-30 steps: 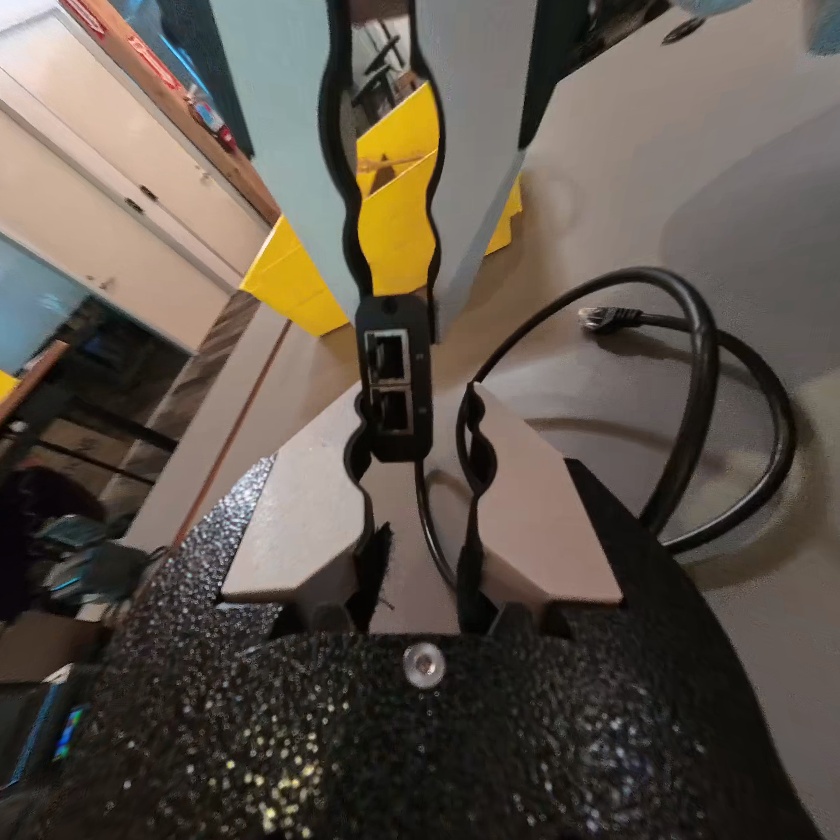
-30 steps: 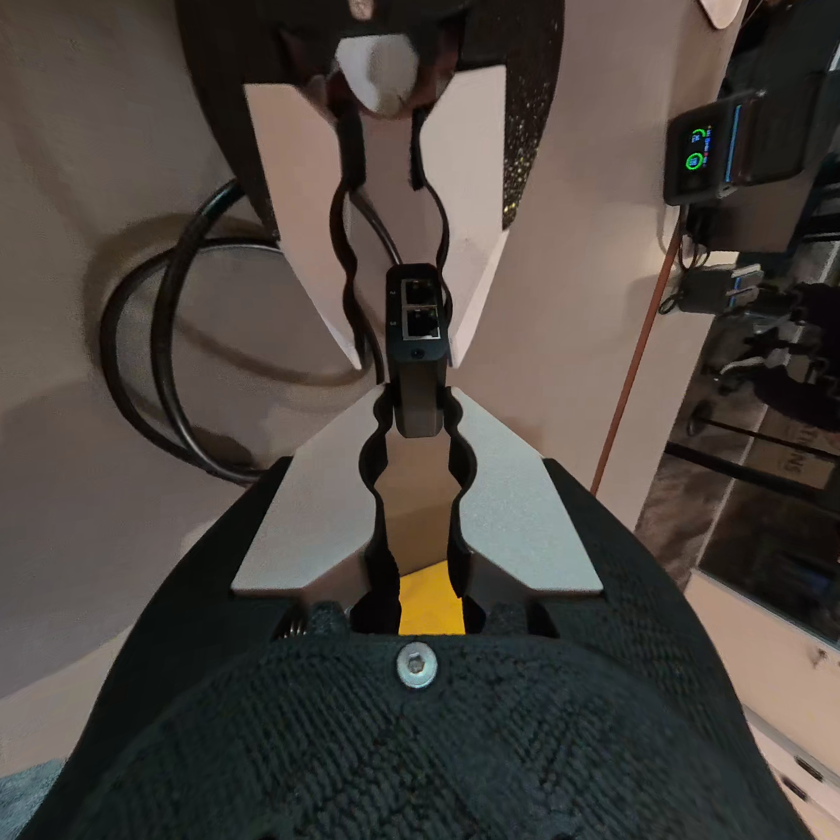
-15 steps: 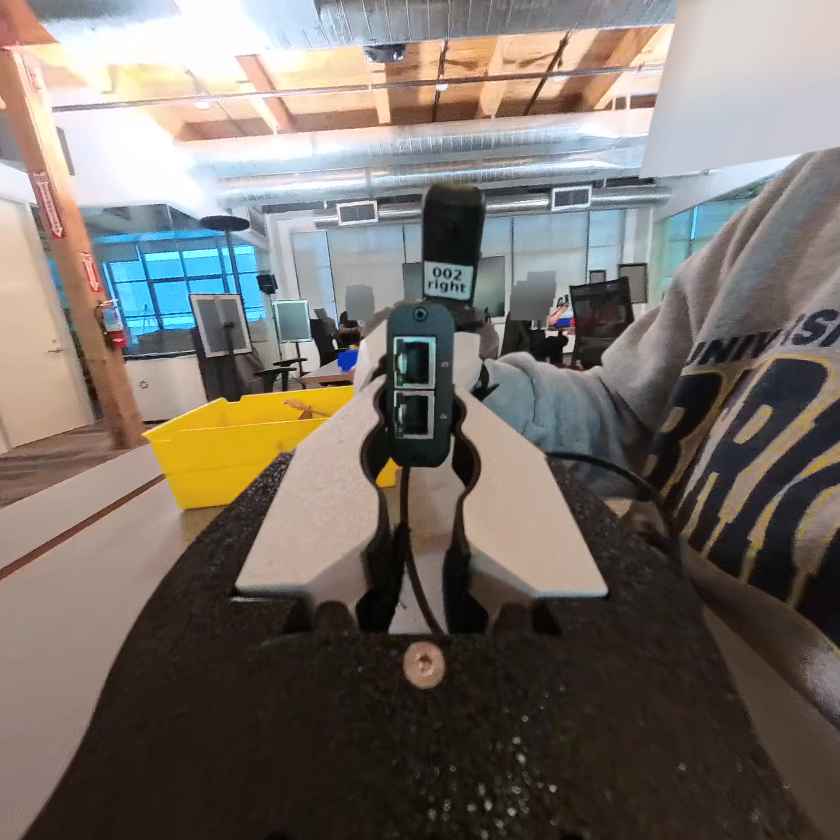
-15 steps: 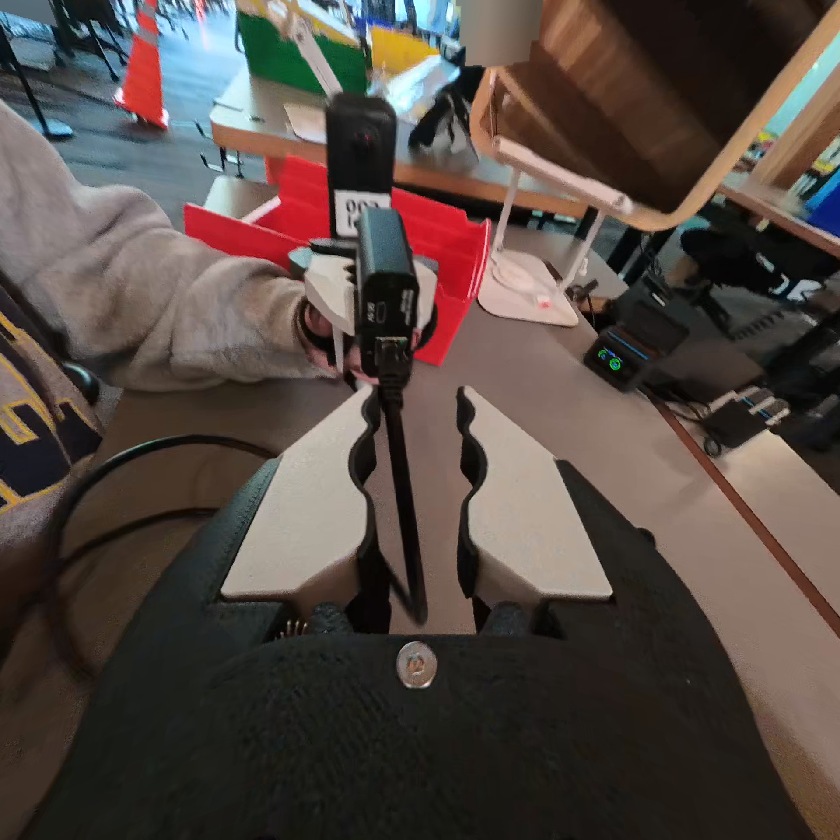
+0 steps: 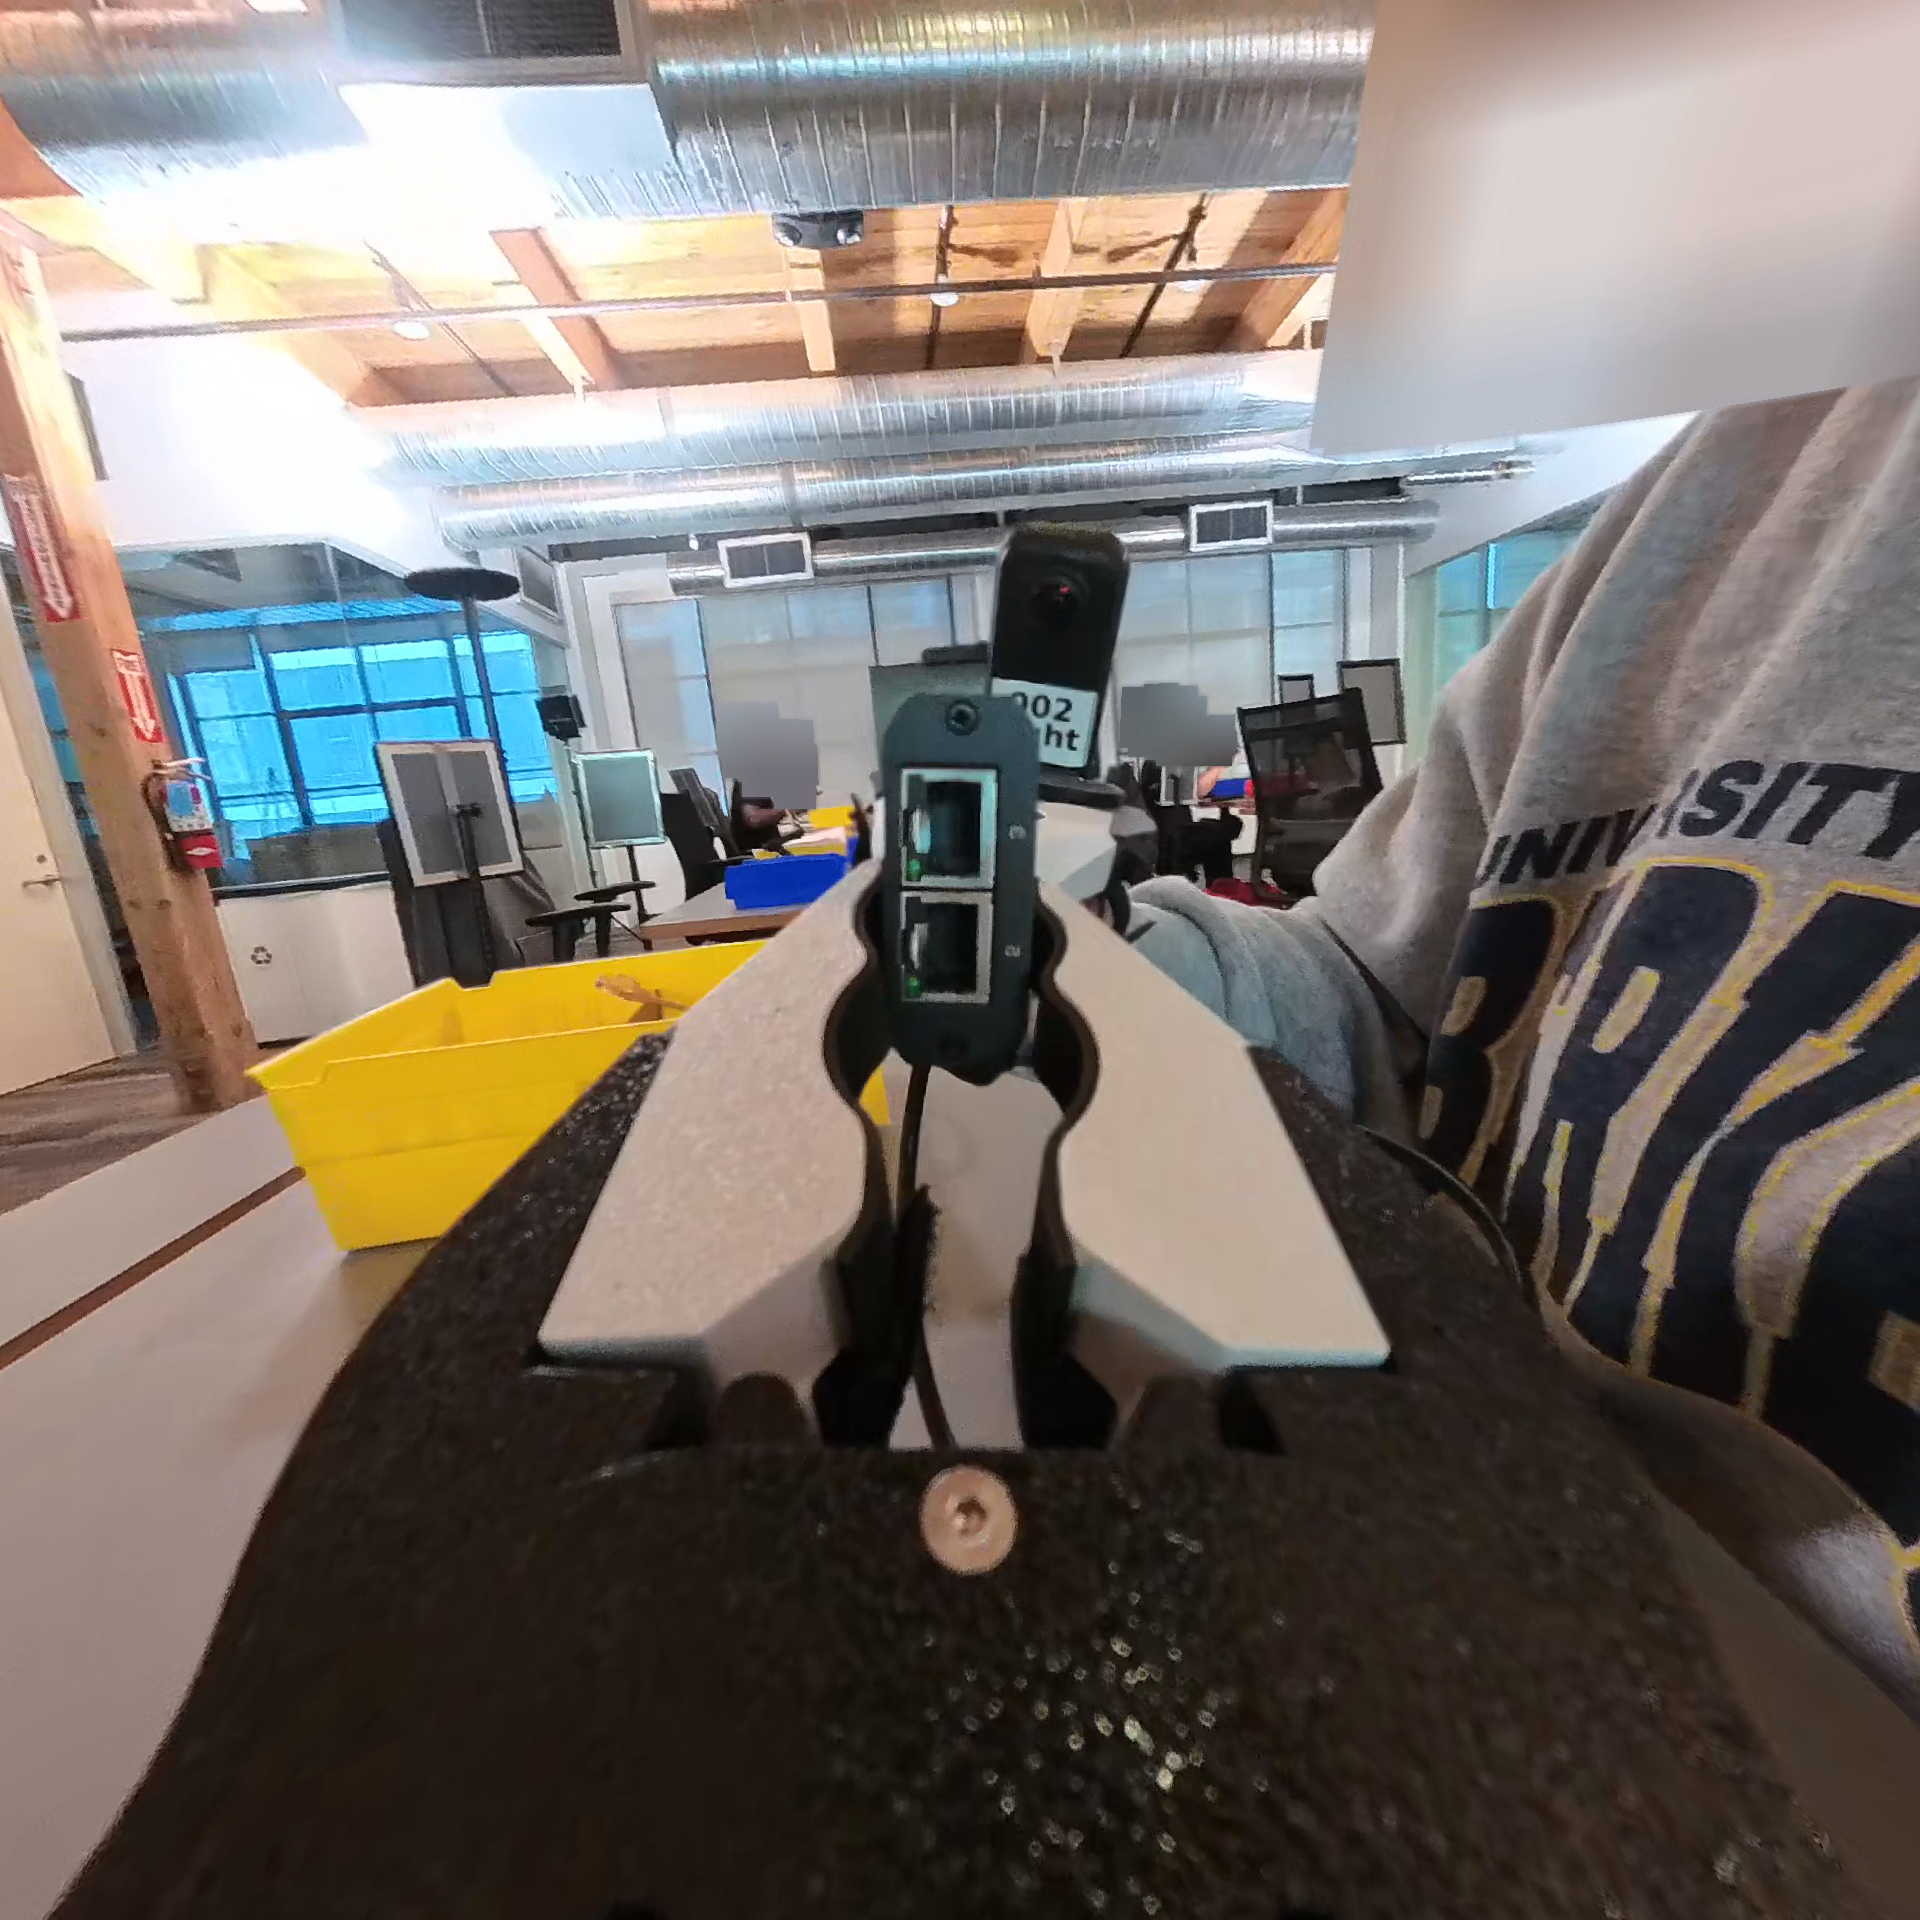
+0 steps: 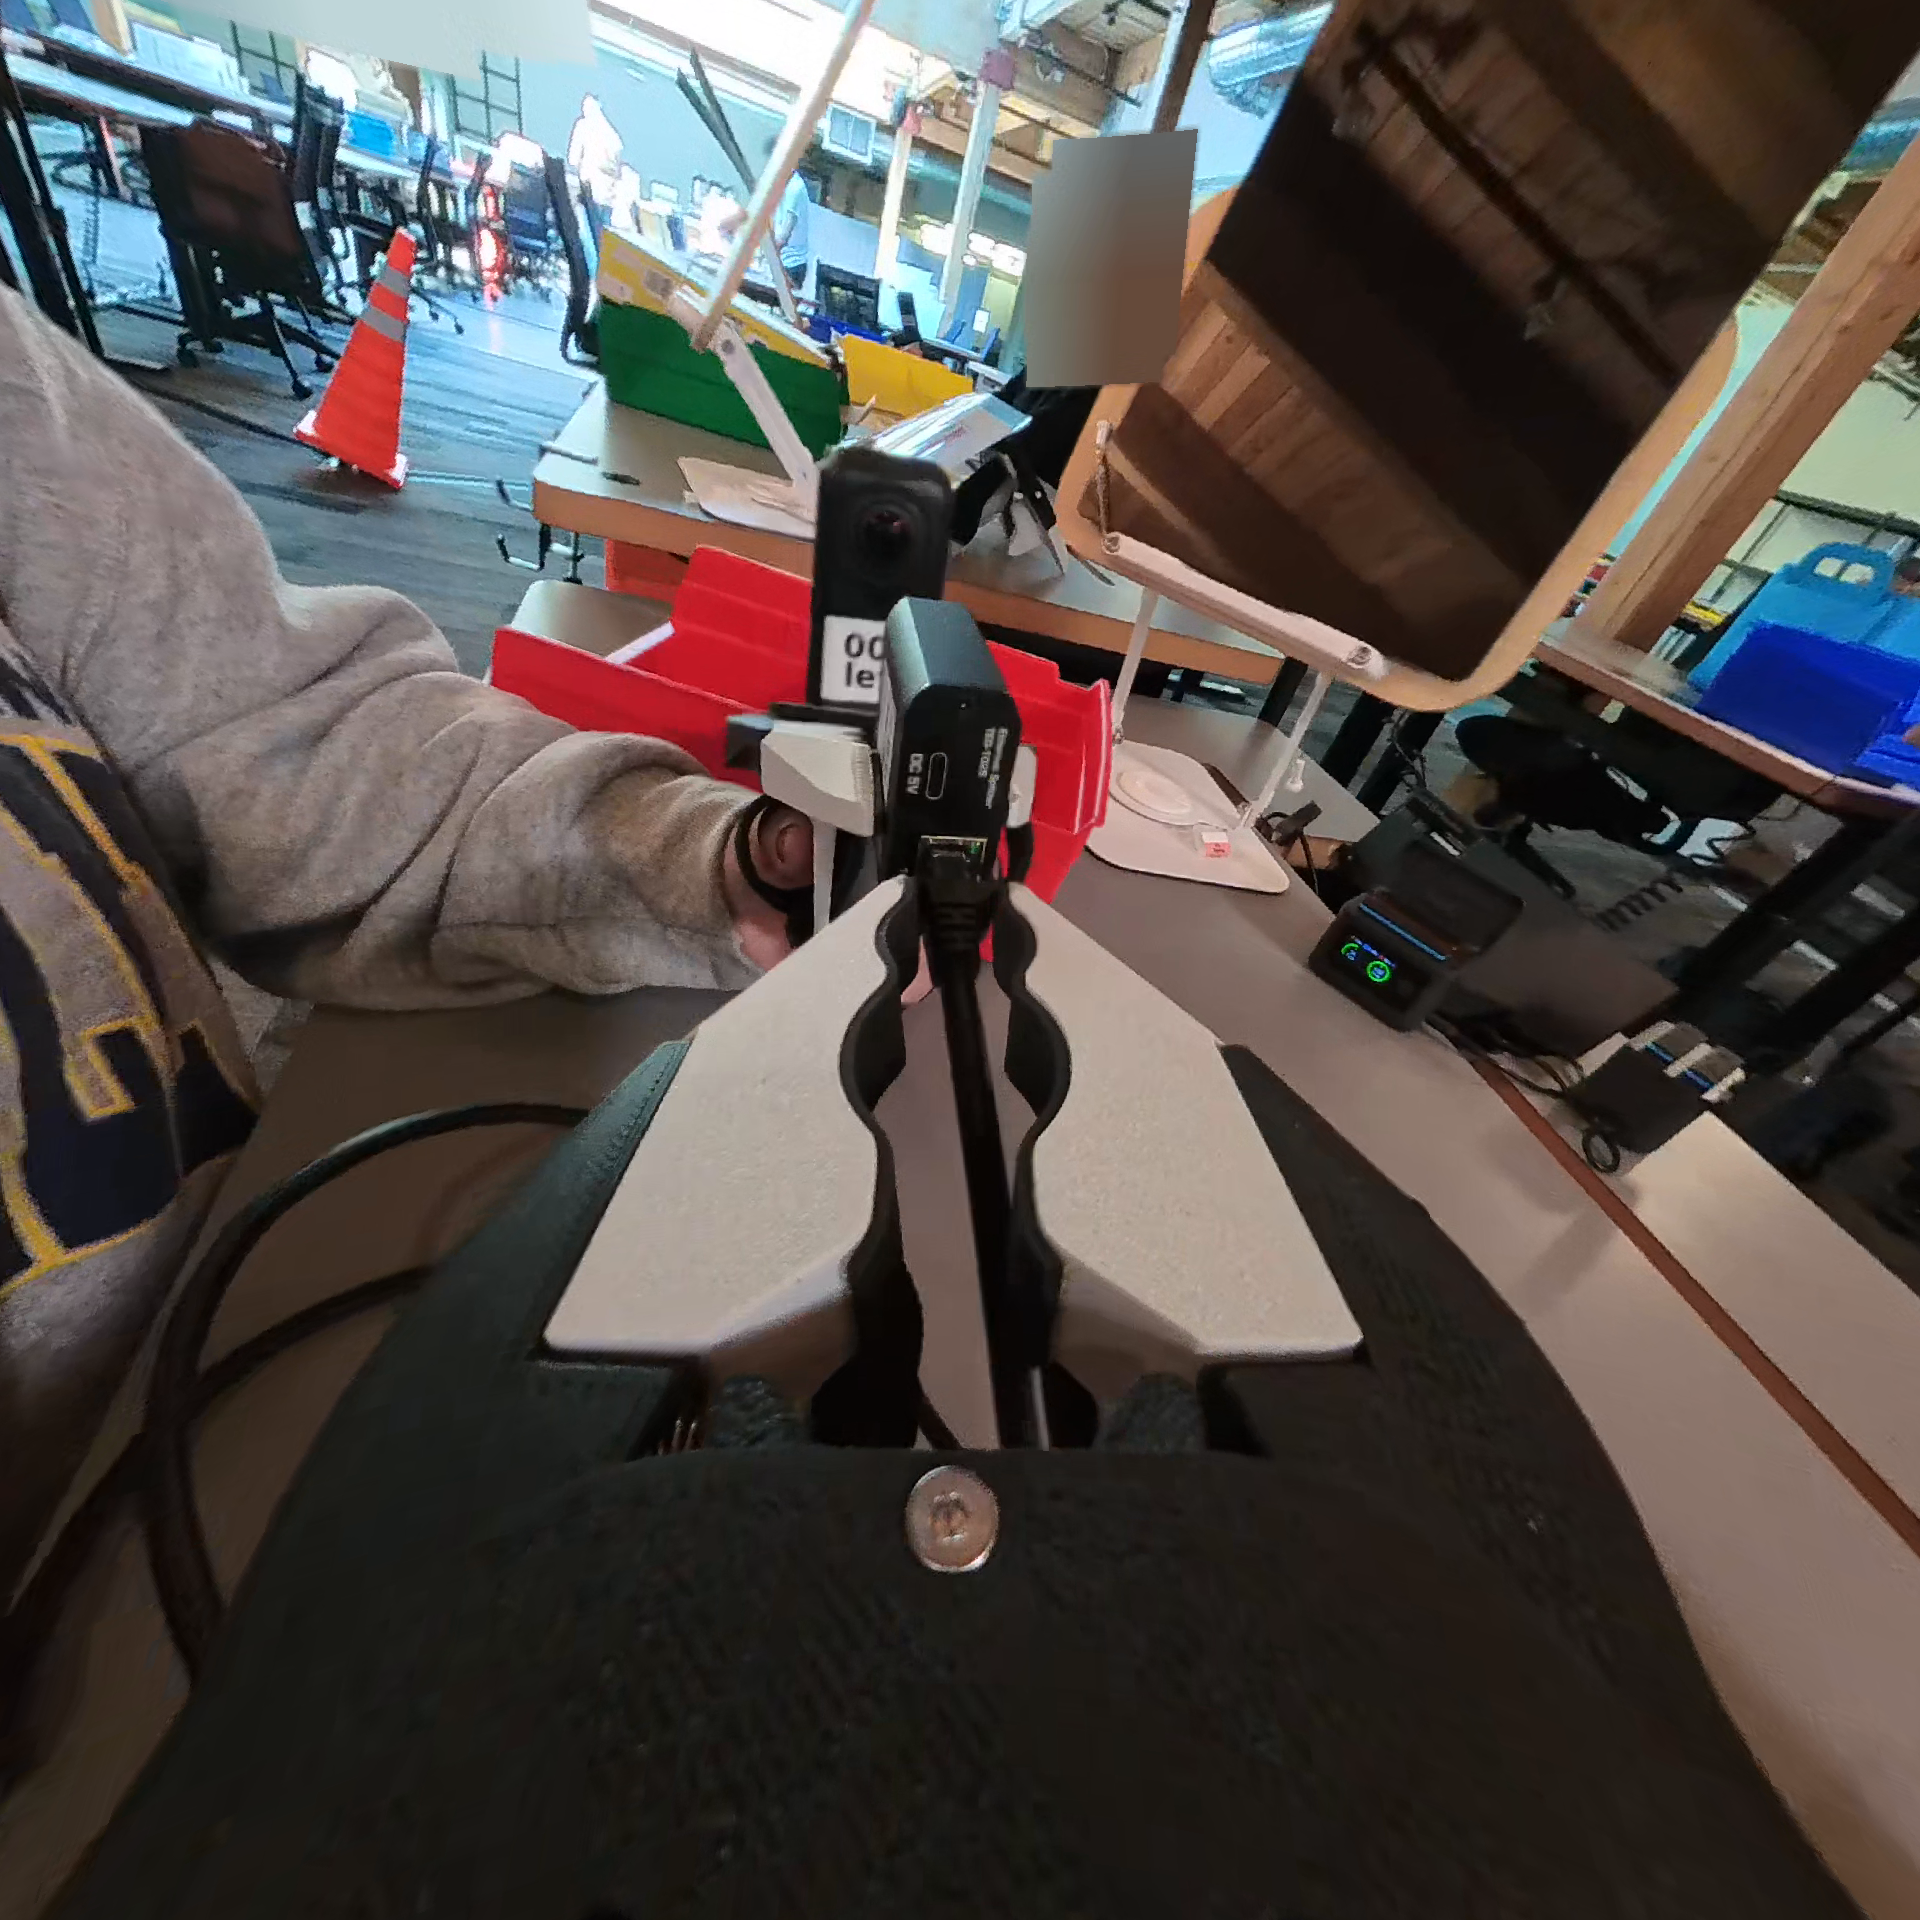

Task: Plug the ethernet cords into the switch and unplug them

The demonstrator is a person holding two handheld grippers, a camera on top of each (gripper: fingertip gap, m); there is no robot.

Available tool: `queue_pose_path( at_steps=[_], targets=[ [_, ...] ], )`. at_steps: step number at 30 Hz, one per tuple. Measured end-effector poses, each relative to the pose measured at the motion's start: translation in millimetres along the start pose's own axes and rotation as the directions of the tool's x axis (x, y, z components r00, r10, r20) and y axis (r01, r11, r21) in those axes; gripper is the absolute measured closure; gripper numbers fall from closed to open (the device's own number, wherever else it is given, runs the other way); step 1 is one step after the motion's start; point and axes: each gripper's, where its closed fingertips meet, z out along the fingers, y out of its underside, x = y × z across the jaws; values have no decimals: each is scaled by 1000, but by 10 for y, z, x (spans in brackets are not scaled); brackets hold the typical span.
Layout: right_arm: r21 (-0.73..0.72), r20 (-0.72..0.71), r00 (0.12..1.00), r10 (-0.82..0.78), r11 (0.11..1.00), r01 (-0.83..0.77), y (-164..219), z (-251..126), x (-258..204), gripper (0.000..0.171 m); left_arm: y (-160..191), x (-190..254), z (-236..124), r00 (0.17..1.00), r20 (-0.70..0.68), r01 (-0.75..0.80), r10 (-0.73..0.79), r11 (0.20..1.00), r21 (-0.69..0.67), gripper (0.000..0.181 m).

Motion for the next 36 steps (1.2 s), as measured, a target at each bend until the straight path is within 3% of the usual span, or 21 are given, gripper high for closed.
queue_pose_path(
  at_steps=[9,17,24,28,36],
  targets=[
    [-75,367,930,-32,995,63,-142,-281,-540,158,10,535,188,956,-267,93,-122,989,-118,160],
    [-202,333,933,-137,956,212,-19,-462,-558,159,175,579,311,971,-235,0,-44,983,-186,160],
    [-191,421,896,-140,952,239,-64,-522,-753,158,159,764,322,944,-328,-11,-46,985,-171,160],
    [-248,372,896,-242,904,347,-75,-526,-719,159,142,753,327,950,-305,-122,64,977,-174,161],
    [-269,379,873,-306,867,420,-159,-573,-820,159,85,882,365,923,-324,-280,209,941,-189,160]
  ],
)
